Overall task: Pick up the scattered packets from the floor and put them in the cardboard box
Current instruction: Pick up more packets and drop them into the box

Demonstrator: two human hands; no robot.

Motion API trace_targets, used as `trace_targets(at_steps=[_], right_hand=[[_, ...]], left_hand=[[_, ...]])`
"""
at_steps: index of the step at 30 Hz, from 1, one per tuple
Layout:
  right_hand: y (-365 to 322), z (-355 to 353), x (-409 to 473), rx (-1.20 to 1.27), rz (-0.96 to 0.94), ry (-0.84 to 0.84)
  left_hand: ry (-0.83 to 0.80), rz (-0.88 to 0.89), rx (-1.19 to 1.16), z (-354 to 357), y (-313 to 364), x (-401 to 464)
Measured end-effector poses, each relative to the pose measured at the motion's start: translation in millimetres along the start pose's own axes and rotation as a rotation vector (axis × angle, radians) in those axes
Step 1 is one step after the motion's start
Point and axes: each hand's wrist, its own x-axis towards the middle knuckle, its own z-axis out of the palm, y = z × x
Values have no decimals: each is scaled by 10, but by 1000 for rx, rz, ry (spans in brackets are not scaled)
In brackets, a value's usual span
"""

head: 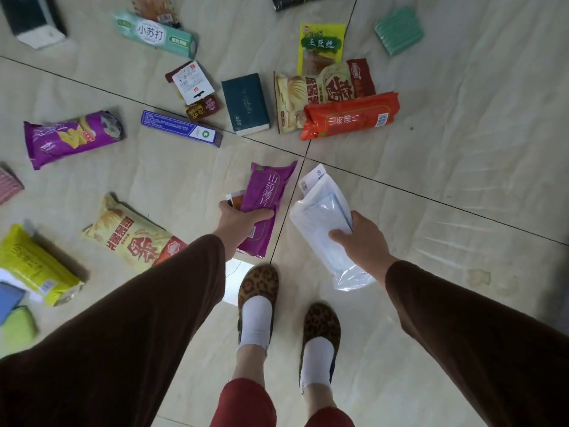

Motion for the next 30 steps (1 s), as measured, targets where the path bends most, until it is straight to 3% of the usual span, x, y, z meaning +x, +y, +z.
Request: trace_targets(at_steps=[7, 14, 30], right_hand=[[-765, -241, -884, -123, -172, -68], [-1826, 19, -1898, -263, -377, -102], [-3283, 2469, -4273, -479, -542, -192]], left_hand=[[127, 69, -96, -901, -232, -1258], [296, 158, -240, -2033, -676, -2460], [472, 178, -505, -4685, -3325, -3942]])
